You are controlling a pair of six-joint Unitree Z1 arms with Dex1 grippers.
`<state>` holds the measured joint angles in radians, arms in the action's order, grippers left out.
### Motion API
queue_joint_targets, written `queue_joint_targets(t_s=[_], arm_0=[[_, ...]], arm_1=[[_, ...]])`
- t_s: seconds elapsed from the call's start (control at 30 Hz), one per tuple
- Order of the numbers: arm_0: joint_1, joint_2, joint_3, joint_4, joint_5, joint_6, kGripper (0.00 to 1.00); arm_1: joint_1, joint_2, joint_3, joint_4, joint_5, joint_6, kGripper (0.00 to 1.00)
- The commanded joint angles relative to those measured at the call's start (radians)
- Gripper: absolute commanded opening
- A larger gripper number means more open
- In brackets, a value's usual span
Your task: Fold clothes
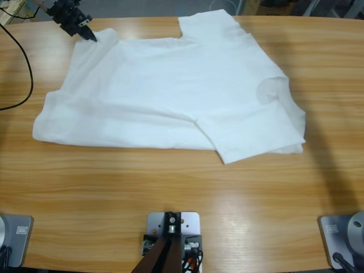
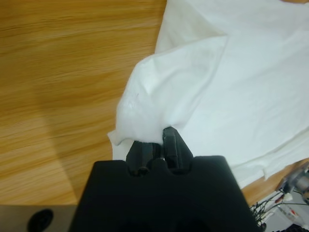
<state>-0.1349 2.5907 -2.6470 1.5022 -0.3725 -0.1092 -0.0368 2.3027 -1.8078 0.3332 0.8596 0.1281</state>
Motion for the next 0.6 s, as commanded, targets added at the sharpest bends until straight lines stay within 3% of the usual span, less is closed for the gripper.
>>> queue_joint_targets(t_s=[0.03,0.13,0.37,0.6], arm_0=[[-0.009,-0.008,-0.329,0.161,-0.003,0.013,0.0],[-0.004,-0.012,-0.329,0.161,0.015,0.02,0.0],[0.006,-0.022,-0.33,0.161,0.052,0.031,0.0],[0.005,-0.023,-0.329,0.161,0.052,0.042,0.0]], arm_1=[[-0.014,0.238,-0.46,0.469,-0.244,-0.194,0.812],[0.013,0.351,-0.719,0.647,-0.286,-0.246,0.812],[0.118,0.56,-1.123,0.926,-0.285,-0.32,0.812],[0.115,0.608,-1.25,0.978,-0.286,-0.321,0.812]])
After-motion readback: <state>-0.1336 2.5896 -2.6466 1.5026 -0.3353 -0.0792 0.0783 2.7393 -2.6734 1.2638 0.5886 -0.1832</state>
